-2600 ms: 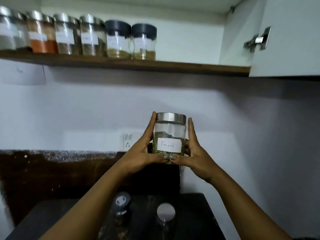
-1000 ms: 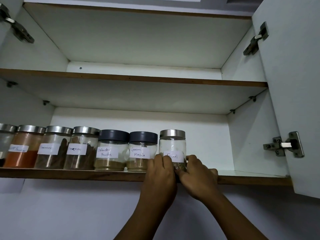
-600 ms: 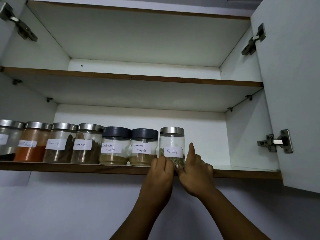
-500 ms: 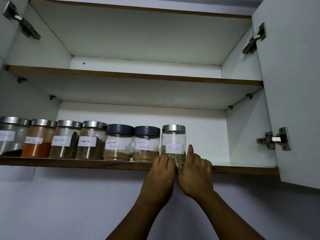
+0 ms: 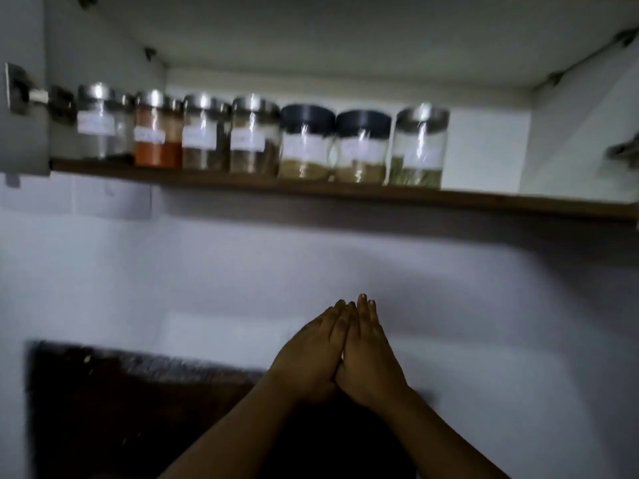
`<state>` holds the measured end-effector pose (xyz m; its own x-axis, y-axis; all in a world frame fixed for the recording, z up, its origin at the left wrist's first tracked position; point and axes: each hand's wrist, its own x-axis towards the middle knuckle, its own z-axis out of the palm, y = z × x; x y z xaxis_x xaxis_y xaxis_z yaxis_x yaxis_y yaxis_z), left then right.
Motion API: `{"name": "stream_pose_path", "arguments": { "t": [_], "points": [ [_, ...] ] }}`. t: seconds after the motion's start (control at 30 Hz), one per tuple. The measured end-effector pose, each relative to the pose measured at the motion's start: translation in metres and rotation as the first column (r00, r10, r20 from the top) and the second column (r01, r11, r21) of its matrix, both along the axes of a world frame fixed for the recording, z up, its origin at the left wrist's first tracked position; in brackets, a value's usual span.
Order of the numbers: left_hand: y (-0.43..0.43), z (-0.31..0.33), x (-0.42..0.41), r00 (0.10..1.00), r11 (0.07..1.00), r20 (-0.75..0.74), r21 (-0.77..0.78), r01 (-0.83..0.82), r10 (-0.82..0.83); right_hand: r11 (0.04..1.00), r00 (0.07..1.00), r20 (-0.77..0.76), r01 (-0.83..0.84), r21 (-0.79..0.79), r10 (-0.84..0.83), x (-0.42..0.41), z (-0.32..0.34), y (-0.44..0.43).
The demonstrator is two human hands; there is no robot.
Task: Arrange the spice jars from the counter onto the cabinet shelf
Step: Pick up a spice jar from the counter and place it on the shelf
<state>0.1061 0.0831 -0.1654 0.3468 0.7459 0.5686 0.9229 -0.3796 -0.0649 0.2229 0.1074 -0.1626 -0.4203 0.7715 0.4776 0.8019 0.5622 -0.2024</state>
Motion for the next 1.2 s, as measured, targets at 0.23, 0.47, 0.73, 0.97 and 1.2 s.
{"name": "stream_pose_path", "arguments": {
  "t": [0.23,0.47,0.73,0.97,1.2],
  "points": [
    [-0.023,-0.128,-0.058,0.997,0.946,0.011,-0.317,-0.063,0.07,0.977,0.977,0.204,-0.017,-0.213,0.061,-0.049,-0.122,-0.019],
    [-0.045,-0.248,-0.087,0.973,0.756,0.107,-0.649,-0.087,0.204,0.876,0.953,0.277,0.028,-0.481,0.121,-0.069,-0.233,-0.034],
    [-0.052,-0.318,-0.101,0.934,0.588,0.116,-0.801,-0.112,0.337,0.719,0.954,0.282,0.124,-0.684,0.103,-0.084,-0.312,-0.035],
    [-0.037,-0.349,-0.106,0.81,0.592,0.367,-0.806,0.031,0.458,0.735,0.987,0.161,0.095,-0.672,0.02,-0.088,-0.349,-0.027],
    [-0.036,-0.359,-0.095,0.721,0.639,0.451,-0.769,0.014,0.526,0.827,0.996,0.004,0.079,-0.557,-0.092,-0.082,-0.357,-0.038]
  ]
}}
